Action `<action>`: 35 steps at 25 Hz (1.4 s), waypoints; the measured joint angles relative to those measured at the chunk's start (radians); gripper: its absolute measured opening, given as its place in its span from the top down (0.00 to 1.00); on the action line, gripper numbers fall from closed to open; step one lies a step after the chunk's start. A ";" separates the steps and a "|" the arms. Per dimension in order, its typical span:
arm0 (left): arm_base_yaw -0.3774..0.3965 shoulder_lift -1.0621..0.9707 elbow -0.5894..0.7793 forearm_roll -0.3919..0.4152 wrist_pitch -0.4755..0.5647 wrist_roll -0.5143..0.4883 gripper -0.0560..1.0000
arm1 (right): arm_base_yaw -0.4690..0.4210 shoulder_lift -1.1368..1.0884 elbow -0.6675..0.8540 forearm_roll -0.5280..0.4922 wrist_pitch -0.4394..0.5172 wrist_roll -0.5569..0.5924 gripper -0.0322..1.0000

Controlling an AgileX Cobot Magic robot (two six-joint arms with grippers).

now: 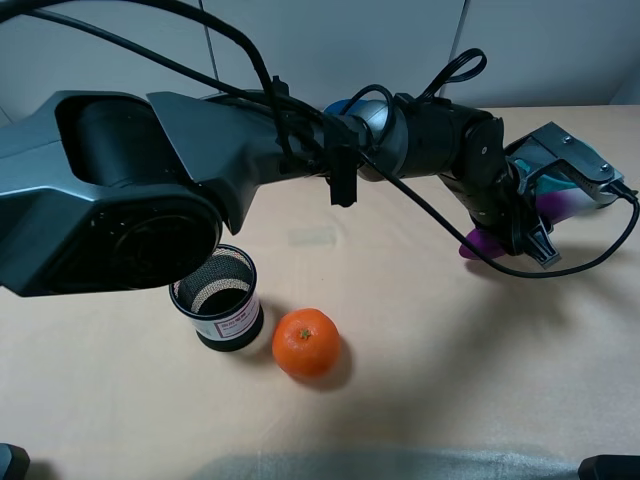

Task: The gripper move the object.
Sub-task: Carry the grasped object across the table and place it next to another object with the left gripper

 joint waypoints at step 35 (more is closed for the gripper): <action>0.000 -0.001 0.024 -0.053 -0.021 0.000 0.20 | 0.000 0.000 0.000 0.000 0.000 0.000 0.30</action>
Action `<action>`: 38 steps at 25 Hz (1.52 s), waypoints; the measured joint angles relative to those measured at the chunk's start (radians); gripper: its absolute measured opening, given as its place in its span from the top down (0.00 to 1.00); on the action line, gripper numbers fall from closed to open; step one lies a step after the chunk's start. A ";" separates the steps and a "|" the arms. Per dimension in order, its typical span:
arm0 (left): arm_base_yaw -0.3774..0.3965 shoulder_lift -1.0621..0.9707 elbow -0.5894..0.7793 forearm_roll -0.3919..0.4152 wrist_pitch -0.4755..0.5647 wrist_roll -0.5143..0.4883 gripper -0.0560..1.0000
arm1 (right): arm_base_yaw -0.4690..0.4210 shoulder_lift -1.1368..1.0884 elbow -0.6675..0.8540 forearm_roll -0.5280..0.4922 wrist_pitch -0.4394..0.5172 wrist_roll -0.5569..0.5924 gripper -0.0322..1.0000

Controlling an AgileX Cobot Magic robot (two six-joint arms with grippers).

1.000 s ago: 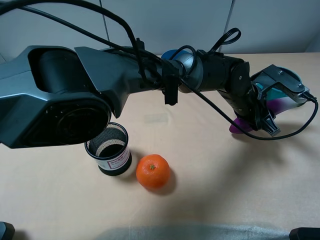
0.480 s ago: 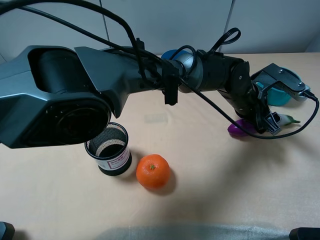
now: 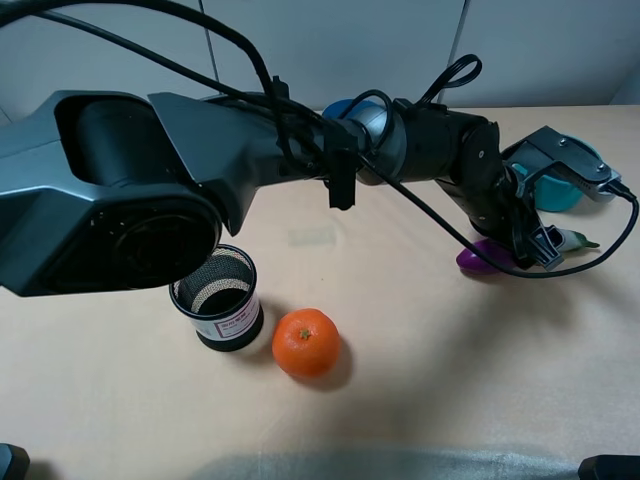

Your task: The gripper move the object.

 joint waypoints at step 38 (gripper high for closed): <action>0.000 -0.395 -0.017 0.369 0.715 -0.262 0.09 | 0.000 0.000 0.000 0.000 0.000 0.000 0.30</action>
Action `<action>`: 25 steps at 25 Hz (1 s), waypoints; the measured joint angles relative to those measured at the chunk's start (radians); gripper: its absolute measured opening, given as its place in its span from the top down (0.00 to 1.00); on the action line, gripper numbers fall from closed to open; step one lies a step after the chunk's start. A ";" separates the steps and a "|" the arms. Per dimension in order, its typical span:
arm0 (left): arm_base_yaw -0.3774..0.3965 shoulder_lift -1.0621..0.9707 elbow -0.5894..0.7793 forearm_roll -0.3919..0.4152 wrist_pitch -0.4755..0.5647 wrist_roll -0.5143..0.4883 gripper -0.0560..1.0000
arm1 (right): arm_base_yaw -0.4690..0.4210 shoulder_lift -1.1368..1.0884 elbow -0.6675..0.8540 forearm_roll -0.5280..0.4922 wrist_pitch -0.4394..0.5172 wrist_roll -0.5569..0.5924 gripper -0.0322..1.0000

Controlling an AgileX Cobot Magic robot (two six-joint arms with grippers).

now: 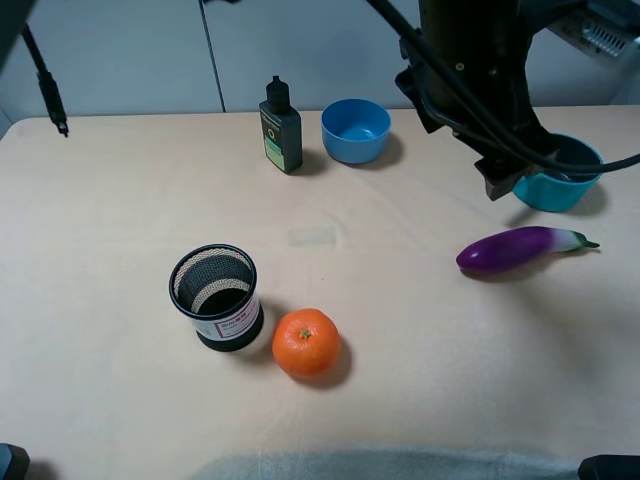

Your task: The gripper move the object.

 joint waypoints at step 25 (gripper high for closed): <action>0.036 -0.456 0.245 0.122 0.085 -0.089 0.09 | 0.000 0.000 0.000 0.000 0.000 0.000 0.30</action>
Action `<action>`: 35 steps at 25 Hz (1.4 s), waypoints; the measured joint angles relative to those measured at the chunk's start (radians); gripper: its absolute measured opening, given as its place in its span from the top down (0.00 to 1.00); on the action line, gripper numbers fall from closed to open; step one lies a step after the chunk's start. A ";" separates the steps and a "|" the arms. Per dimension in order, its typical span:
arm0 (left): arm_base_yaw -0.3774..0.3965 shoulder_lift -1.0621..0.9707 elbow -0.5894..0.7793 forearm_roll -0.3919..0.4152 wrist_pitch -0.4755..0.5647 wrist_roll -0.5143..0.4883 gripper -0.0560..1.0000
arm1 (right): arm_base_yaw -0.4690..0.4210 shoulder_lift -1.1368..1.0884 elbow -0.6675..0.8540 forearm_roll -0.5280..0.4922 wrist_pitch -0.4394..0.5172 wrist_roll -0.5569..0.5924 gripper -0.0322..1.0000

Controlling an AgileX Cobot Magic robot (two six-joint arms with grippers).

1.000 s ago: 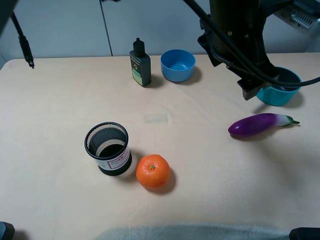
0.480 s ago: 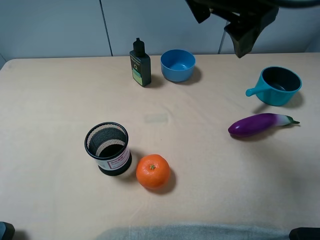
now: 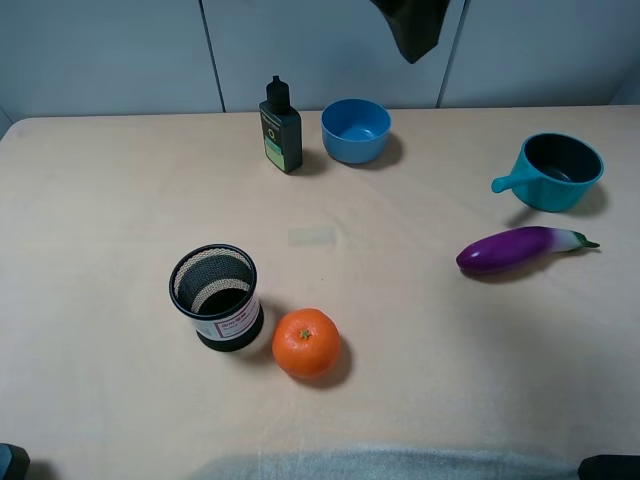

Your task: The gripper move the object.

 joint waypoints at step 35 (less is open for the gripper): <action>0.196 -0.931 0.820 0.014 0.002 -0.096 0.09 | 0.000 0.000 0.000 0.000 0.000 0.000 0.30</action>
